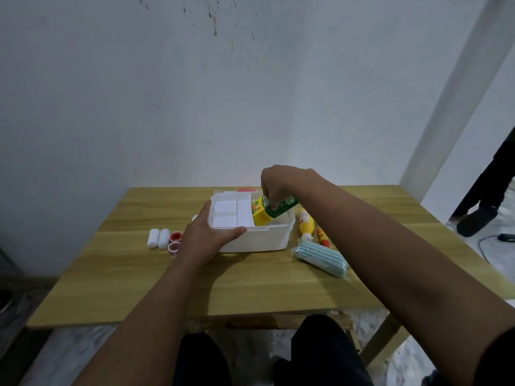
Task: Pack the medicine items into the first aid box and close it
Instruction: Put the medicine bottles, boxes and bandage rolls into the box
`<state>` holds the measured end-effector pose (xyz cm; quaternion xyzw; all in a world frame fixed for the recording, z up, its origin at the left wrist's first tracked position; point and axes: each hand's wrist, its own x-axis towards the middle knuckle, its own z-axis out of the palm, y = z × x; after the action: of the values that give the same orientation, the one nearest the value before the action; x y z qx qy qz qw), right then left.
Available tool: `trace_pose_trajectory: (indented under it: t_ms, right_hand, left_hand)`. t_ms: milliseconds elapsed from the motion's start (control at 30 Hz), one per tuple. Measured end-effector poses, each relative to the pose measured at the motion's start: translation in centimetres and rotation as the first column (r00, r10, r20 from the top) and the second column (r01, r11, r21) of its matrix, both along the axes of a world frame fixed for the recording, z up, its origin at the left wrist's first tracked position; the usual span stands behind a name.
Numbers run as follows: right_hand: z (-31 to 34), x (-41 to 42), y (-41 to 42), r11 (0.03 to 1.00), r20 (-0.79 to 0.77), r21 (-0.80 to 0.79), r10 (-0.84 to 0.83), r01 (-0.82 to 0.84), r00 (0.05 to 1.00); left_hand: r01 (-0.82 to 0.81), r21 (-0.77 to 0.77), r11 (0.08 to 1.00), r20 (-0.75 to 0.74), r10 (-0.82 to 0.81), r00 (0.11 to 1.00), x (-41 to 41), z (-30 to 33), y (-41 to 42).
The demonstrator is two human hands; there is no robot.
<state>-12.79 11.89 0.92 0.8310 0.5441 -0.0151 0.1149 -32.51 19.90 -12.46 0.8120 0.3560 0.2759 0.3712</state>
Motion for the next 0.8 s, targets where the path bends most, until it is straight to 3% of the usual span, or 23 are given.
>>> trace_pose_trajectory:
  t_ms: [267,433,800]
  right_hand:
    - [-3.2,-0.6,0.4,0.985,-0.084,0.168,0.043,-0.028,0.996]
    - [-4.2,-0.4,-0.9,0.951,-0.234,0.301,0.008,0.064,0.972]
    - [-6.1,-2.9,-0.4,0.945,-0.444,0.17,-0.18,0.279,0.878]
  left_hand:
    - [-0.012,-0.018,1.0,-0.003,0.012,1.0,0.0,-0.4,0.2]
    - [-0.022,-0.026,0.999,-0.003,0.022,1.0,-0.1,-0.4,0.4]
    - [-0.019,-0.026,0.999,0.006,0.019,1.0,-0.1,-0.4,0.3]
